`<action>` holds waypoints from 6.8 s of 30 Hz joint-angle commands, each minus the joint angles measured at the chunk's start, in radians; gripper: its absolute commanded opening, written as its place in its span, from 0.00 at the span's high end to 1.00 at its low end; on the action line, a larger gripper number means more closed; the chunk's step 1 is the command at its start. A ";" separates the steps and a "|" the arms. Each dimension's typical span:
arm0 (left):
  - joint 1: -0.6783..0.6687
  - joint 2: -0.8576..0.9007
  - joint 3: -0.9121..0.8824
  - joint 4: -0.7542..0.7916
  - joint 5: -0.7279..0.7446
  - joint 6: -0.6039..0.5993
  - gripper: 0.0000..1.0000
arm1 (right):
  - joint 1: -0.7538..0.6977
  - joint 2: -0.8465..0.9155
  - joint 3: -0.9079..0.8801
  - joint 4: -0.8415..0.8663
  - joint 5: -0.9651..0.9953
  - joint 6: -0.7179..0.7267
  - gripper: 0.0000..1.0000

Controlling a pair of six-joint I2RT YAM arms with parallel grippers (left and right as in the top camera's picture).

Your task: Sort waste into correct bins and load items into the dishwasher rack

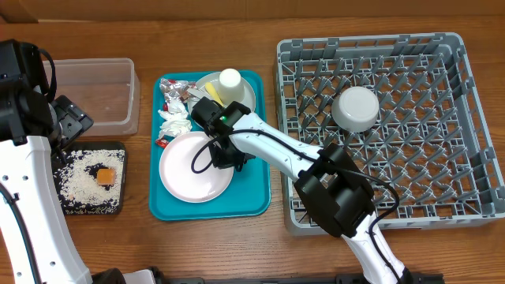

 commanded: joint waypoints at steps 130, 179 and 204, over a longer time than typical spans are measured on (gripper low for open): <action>0.004 -0.002 0.009 0.004 -0.021 -0.013 0.00 | -0.394 -0.198 0.432 -0.504 0.547 0.157 0.00; 0.004 -0.002 0.009 0.004 -0.021 -0.013 0.00 | -1.063 -0.510 0.357 -0.526 0.201 -0.123 0.00; 0.004 -0.002 0.009 0.004 -0.021 -0.013 0.00 | -1.062 -0.510 0.356 -0.502 0.201 -0.123 0.00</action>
